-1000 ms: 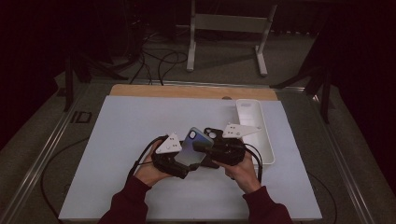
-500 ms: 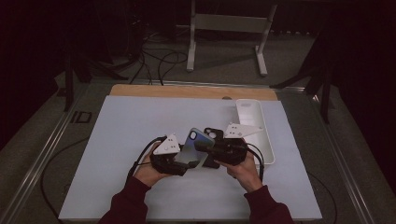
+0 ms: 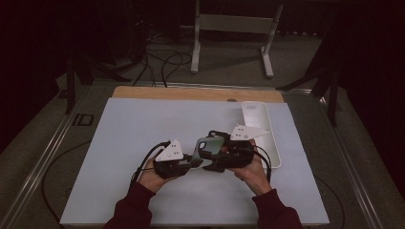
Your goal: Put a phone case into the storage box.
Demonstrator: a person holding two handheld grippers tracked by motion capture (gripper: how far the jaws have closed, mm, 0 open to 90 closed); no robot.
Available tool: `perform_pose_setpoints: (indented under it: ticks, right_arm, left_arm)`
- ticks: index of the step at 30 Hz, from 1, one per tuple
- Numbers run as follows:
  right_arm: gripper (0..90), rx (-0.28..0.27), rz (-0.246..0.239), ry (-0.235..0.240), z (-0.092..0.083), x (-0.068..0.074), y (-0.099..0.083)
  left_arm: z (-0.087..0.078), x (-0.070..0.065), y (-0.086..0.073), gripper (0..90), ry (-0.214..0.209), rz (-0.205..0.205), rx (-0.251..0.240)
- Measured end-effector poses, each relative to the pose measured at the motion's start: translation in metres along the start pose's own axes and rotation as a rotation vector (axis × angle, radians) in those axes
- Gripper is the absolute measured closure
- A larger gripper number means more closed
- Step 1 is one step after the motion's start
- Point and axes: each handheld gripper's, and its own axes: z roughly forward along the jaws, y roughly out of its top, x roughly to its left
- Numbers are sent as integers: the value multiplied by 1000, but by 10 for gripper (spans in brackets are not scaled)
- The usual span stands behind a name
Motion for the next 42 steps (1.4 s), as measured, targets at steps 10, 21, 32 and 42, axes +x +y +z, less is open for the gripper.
perform_pose_setpoints:
  ticks: [10,21,32,42]
  right_arm:
    - [135,38,3,-136,2,5,2]
    - [111,-27,81,-267,-5,1,3]
    - [119,-81,127,-281,7,9,10]
    - [157,-106,140,-358,11,11,10]
  left_arm:
    - [-2,0,1,809,74,0,4]
    - [-2,3,1,808,199,-53,8]
    - [8,-2,4,808,193,-74,25]
    - [16,-9,9,809,141,-99,13]
